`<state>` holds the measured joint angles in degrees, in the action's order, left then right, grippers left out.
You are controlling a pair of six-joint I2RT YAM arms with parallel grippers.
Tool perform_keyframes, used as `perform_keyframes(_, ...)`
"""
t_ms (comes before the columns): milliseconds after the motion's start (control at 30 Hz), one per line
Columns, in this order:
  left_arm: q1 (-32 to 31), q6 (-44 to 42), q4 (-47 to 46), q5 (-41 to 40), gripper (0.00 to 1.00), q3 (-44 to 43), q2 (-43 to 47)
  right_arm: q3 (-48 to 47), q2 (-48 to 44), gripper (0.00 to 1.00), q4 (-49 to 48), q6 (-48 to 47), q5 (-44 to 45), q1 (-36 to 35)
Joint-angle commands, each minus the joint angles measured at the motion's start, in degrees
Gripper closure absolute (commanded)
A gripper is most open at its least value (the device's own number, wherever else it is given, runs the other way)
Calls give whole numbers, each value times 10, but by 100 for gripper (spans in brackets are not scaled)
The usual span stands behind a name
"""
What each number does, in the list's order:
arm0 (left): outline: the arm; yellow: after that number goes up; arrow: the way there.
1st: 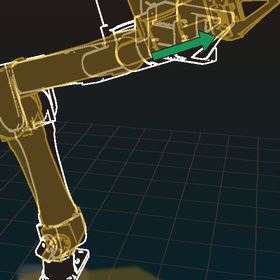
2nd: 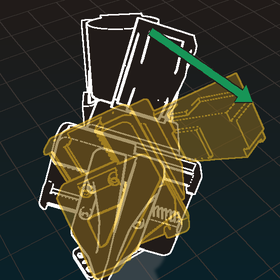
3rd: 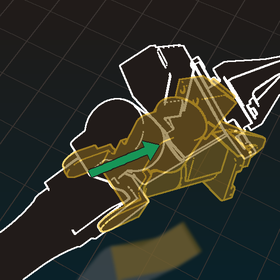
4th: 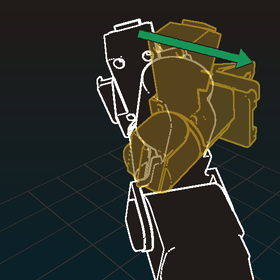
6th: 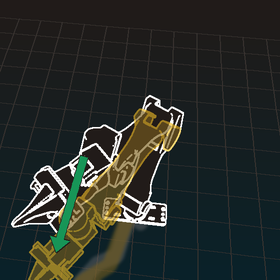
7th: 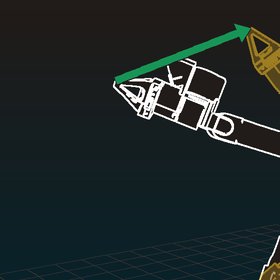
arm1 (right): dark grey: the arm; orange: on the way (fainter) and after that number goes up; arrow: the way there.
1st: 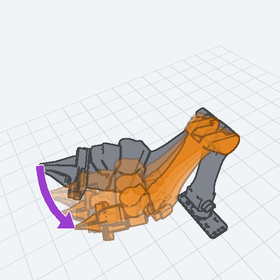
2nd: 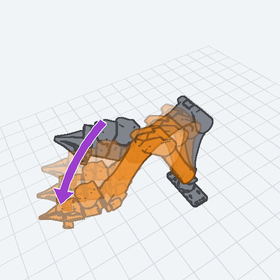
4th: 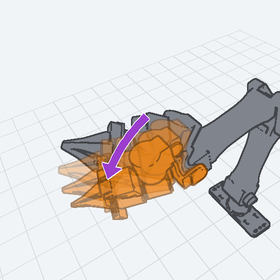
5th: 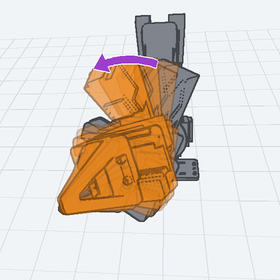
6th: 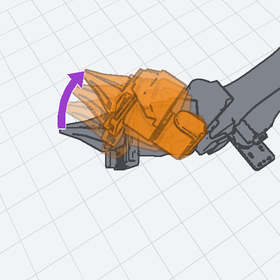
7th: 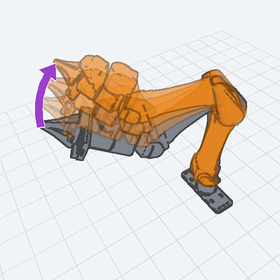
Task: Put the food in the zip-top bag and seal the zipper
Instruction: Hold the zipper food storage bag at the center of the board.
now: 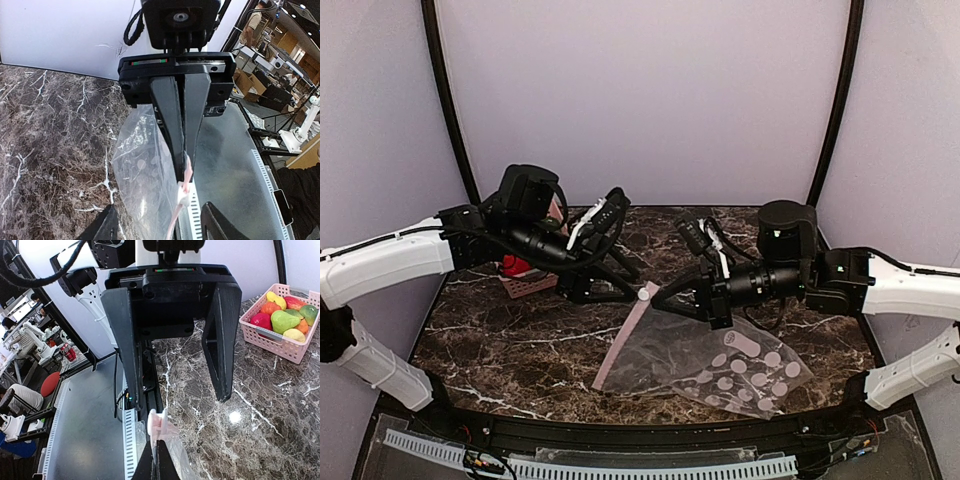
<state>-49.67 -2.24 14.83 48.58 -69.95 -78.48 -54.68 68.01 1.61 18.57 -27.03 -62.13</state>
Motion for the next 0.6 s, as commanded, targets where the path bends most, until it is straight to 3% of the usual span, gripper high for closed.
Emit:
perform_keyframes(0,0,20,-32,54,44,15,1,0,-2,100,-22,3,10,-4)
perform_keyframes(567,0,59,-70,89,61,38,-25,-10,23,100,-20,6,12,-4)
